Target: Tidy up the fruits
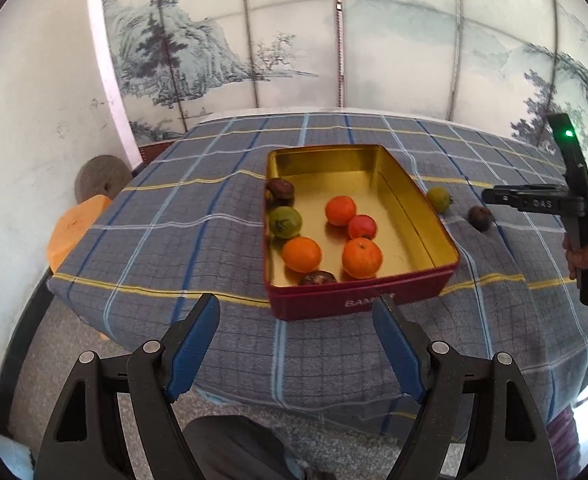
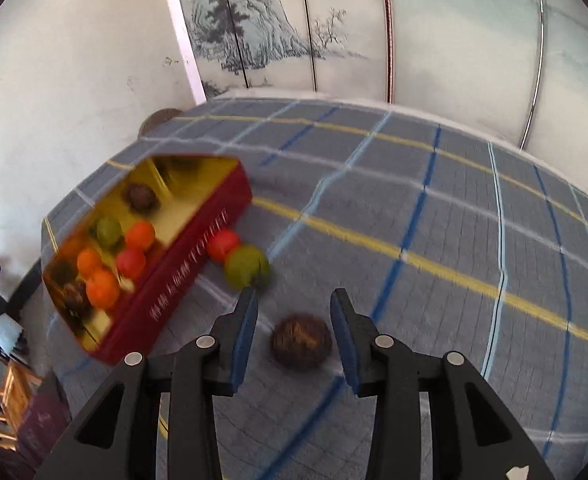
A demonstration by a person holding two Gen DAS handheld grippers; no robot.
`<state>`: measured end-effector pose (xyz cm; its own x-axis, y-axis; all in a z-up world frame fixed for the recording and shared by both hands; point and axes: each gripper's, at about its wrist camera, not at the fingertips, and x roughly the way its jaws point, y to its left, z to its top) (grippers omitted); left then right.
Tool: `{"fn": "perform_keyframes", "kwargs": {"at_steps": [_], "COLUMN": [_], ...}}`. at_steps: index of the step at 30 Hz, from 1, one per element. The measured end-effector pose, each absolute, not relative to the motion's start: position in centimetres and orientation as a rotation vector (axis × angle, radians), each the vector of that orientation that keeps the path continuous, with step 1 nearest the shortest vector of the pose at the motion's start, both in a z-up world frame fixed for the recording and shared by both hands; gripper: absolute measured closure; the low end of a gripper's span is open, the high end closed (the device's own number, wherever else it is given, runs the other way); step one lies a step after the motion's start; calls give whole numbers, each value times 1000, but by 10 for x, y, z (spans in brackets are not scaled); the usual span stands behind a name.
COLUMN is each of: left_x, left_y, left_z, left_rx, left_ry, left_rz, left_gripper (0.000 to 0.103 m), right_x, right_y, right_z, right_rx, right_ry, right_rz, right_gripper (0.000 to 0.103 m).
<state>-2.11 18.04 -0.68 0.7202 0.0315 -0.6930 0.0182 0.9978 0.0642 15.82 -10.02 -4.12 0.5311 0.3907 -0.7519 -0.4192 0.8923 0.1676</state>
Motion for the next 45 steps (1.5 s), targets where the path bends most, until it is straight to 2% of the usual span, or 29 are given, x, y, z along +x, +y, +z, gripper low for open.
{"fn": "perform_keyframes", "kwargs": {"at_steps": [2,4,7,8,9,15,19,25,29,32,36,41,45], "left_x": [-21,-22,-21,-20,-20,-23,-26,-34,-34,-33,-34,-36,-31], "left_y": [173,171,173,175,177,181,178,183,183,183,182,174,165], "left_z": [-8,-8,-9,-10,-10,-12,-12,-6,-8,-10,-9,-11,-17], "left_rx": [95,106,94,87,82,61,75,94,105,106,100,107,127], "left_ry": [771,765,774,779,782,781,781,761,766,770,762,749,774], "left_rz": [-4,-7,-5,-1,1,-7,-15,-6,-6,-9,-20,-44,-59], "left_gripper": [24,24,24,24,24,24,24,24,24,24,24,24,24], "right_x": [160,161,163,163,162,160,181,207,220,221,220,209,201], "right_y": [-98,-93,-86,-86,-86,-56,12,73,79,61,29,-1,-6], "right_z": [-47,-57,-76,-80,-78,10,39,17,11,24,33,2,-22], "right_rx": [-34,-50,-101,-101,-91,4,-84,-144,-60,15,-19,-250,-356], "right_ry": [900,926,973,977,974,778,772,835,870,820,812,919,947], "right_rz": [476,473,446,451,466,639,744,769,795,805,777,742,772], "right_gripper": [56,53,57,65,66,67,66,66,64,53,53,53,59]}}
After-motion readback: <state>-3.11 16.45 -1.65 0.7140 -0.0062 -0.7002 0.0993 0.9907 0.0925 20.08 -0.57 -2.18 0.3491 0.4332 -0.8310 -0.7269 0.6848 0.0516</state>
